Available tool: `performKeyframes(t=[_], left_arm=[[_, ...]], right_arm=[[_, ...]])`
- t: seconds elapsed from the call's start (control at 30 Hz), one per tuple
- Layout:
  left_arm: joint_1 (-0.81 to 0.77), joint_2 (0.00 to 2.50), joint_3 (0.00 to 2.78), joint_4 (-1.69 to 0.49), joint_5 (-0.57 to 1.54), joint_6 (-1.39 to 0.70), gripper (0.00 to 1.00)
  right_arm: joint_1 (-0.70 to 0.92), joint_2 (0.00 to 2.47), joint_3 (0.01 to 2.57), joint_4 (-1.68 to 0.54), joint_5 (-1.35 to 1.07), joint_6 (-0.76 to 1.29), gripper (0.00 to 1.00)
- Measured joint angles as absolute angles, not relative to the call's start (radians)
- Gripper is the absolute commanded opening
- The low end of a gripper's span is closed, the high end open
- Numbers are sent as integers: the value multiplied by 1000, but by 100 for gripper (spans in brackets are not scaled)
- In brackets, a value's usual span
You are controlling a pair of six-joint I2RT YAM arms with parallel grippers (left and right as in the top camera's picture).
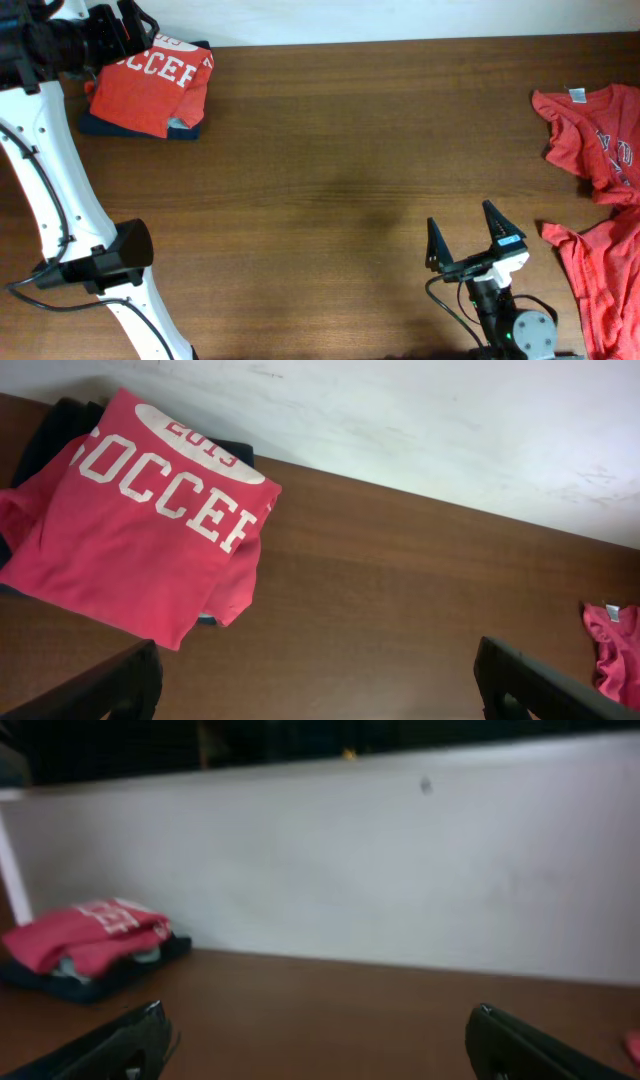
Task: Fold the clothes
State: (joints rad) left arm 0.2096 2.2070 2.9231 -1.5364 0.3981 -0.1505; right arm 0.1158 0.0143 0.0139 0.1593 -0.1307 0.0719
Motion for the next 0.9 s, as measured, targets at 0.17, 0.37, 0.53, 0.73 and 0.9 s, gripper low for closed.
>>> performKeyframes(t=[0.17, 0.37, 0.53, 0.73, 0.9], left_arm=[[210, 2207, 2923, -1537, 398, -150, 99], [210, 2207, 2923, -1537, 398, -150, 99], [210, 2207, 2923, -1537, 398, -150, 99], [210, 2207, 2923, -1537, 398, -150, 99], [210, 2207, 2923, -1537, 398, -150, 99]], right_arm=[[60, 15, 10, 28, -120, 79, 98], [35, 15, 10, -67, -72, 79, 99], [33, 15, 10, -68, -64, 79, 99], [33, 15, 10, -68, -63, 79, 99], [33, 15, 10, -68, -63, 80, 99]])
